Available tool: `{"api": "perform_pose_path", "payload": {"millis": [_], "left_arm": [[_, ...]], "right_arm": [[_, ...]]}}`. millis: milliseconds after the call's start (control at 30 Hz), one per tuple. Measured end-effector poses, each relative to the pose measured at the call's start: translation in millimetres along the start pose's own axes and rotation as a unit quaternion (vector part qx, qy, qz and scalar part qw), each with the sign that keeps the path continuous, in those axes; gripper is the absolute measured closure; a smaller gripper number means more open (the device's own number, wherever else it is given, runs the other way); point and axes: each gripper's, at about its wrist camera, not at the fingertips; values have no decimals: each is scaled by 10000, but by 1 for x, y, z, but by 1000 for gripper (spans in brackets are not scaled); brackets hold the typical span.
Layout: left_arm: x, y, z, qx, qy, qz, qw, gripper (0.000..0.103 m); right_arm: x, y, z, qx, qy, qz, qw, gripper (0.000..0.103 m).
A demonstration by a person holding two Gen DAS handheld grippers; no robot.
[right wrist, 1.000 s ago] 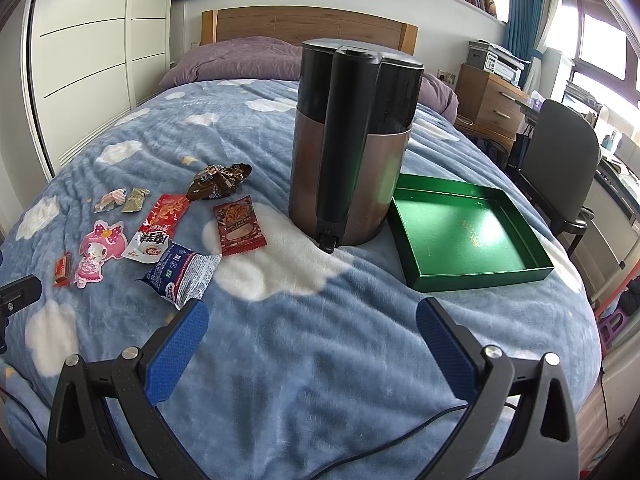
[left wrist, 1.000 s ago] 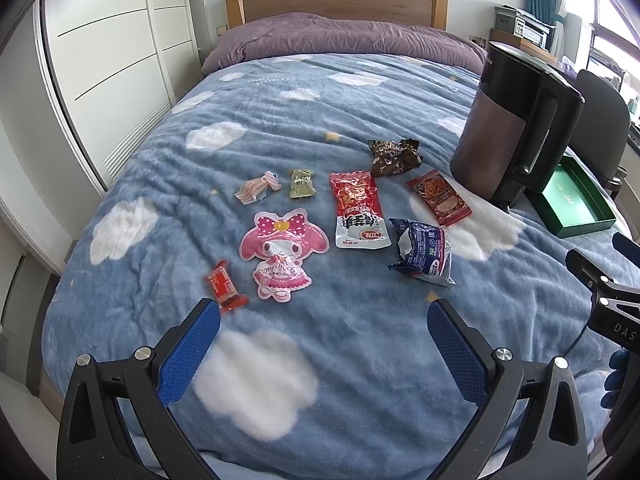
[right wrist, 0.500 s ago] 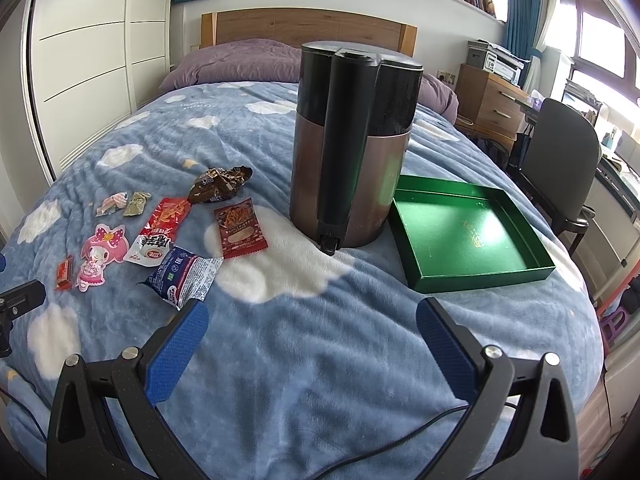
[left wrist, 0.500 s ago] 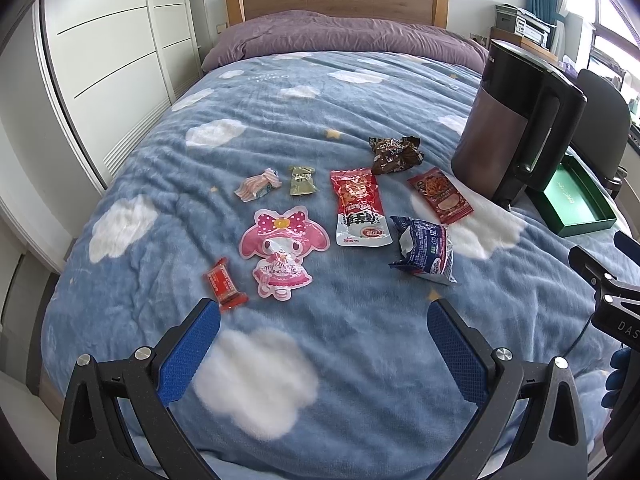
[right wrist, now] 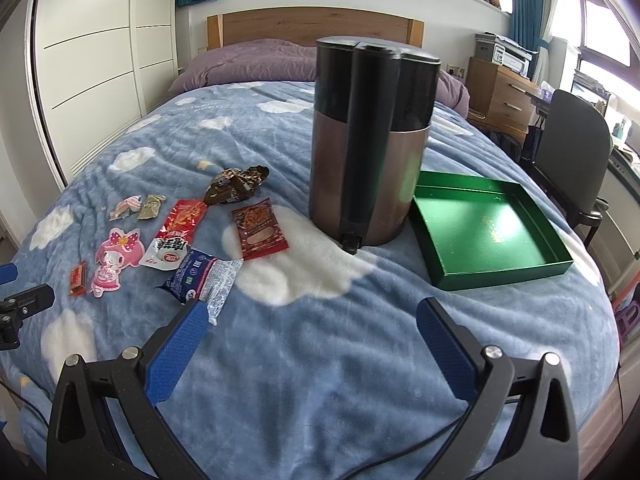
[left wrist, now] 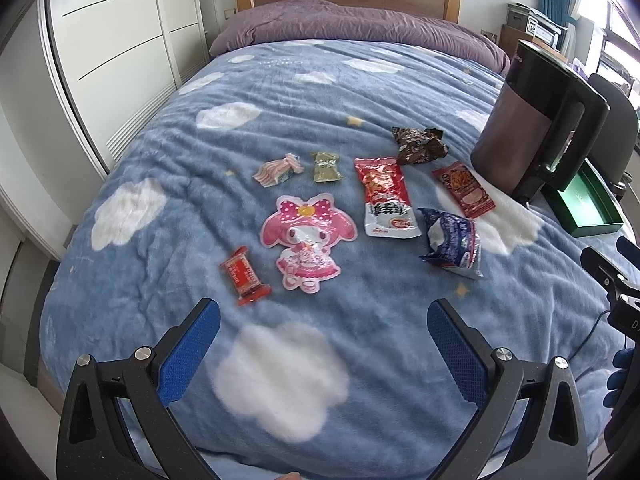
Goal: Organize snacks
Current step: 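Grasp the red candy with the left tool while the right tool grasps the blue-white chip bag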
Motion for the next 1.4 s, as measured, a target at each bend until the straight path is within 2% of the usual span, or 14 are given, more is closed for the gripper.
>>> {"api": "perform_pose_path", "payload": {"millis": [267, 600, 867, 1067, 1400], "left_arm": [[-47, -22, 6, -261, 345, -200, 9989, 1], [-99, -61, 10, -628, 850, -410, 9936, 1], [-105, -96, 8, -900, 1031, -448, 9896, 1], [-99, -118, -8, -911, 1072, -490, 9888, 1], [-108, -161, -10, -1373, 1359, -650, 9790, 1]], "right_arm": [[-29, -24, 2, -210, 162, -275, 9993, 0], [-75, -71, 1, -537, 357, -637, 9959, 0], [-97, -108, 6, -834, 313, -848, 9924, 0], [-103, -126, 4, -937, 155, -912, 9913, 0], [-114, -151, -4, -1168, -7, -911, 9890, 0]]}}
Point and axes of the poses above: each gripper's, at about its wrist camera, not at the fingertips, and y roughly against the way its jaws point, x to its right, z to its underside
